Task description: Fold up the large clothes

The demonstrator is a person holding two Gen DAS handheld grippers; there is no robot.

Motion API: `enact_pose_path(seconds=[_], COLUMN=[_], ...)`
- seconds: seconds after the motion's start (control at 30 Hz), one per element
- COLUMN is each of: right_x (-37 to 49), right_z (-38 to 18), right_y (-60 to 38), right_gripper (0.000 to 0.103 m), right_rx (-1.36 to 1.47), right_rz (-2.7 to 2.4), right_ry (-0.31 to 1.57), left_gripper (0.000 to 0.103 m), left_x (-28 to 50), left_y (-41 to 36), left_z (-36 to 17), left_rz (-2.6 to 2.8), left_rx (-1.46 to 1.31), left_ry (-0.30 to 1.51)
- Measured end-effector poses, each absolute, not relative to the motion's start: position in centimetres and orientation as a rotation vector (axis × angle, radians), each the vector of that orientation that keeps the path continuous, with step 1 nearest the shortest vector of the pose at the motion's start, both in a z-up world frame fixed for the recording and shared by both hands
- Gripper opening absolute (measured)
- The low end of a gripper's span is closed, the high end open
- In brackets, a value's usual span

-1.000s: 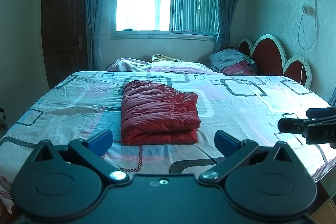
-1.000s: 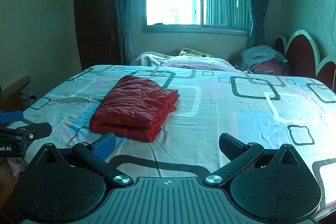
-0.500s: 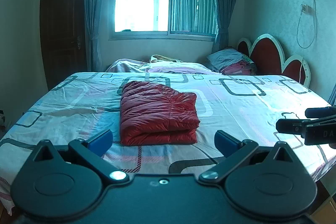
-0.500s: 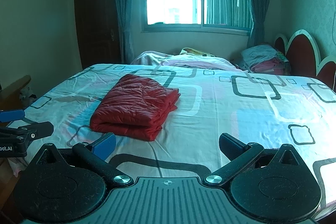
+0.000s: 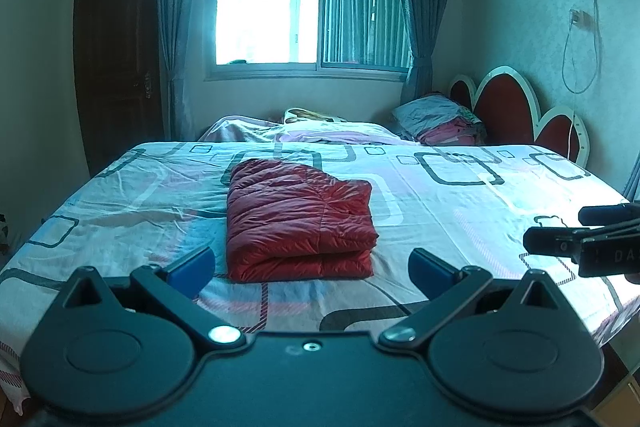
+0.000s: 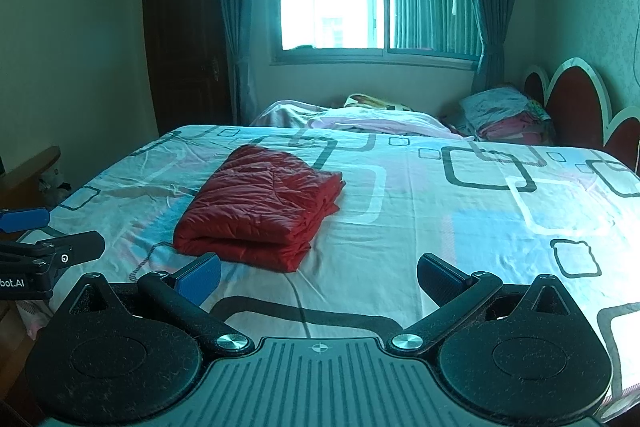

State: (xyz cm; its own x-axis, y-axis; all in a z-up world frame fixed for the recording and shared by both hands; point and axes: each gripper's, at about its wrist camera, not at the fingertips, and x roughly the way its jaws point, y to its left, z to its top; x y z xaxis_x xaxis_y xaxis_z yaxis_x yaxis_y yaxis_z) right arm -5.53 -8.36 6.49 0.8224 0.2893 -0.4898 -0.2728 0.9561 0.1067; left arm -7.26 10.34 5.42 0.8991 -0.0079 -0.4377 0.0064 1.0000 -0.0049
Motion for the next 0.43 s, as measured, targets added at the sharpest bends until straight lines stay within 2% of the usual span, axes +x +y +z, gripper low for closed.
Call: enact_pose_path(seconds=[0.43], right_x=[-5.66], right_z=[6.63], right_y=[-8.4], right_gripper=[0.103], right_rx=[0.035], right_rz=[0.305], right_ry=[0.529], left_gripper=[0.103], left_x=[-6.98], left_y=[10.54], left_z=[5.27], left_rz=[-0.011], left_rx=[-0.012], left_ry=[0.462])
